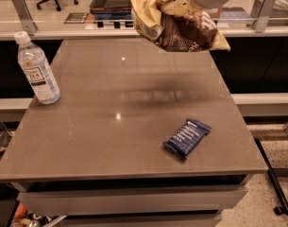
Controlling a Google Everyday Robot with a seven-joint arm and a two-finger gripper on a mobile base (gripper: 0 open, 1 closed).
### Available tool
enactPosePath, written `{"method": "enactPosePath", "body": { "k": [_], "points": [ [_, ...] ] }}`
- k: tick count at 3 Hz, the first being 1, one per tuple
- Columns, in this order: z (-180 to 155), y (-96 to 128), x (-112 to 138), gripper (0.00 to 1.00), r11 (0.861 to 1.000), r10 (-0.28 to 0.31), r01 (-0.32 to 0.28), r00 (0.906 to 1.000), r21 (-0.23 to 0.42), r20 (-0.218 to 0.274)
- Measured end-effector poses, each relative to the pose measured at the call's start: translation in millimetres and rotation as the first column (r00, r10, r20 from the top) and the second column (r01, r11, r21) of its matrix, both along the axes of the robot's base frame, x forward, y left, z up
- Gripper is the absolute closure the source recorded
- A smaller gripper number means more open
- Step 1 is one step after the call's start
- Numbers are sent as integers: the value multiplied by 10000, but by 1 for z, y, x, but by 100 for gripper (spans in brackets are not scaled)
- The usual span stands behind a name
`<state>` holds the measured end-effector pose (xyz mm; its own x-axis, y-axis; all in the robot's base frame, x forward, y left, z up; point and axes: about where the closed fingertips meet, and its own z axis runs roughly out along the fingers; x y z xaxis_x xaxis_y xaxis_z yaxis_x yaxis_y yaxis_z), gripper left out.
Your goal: Move brown chip bag near blue plastic bottle
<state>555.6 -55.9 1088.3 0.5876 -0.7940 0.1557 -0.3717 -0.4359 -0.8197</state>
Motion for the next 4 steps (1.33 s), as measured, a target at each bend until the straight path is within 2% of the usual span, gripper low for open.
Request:
{"method": "enactPosePath", "body": {
  "k": [1,2,3,4],
  "points": [
    [-3,32,-21,100,9971,665,-669,9977,374,114],
    [-8,70,-31,100,9773,1894,-1907,9816,924,220],
    [-16,100,-36,100,9475,2943,-2946,9555,1246,210],
    [-31,124,-36,100,9181,3756,-3728,9268,1344,53]
  ]
}}
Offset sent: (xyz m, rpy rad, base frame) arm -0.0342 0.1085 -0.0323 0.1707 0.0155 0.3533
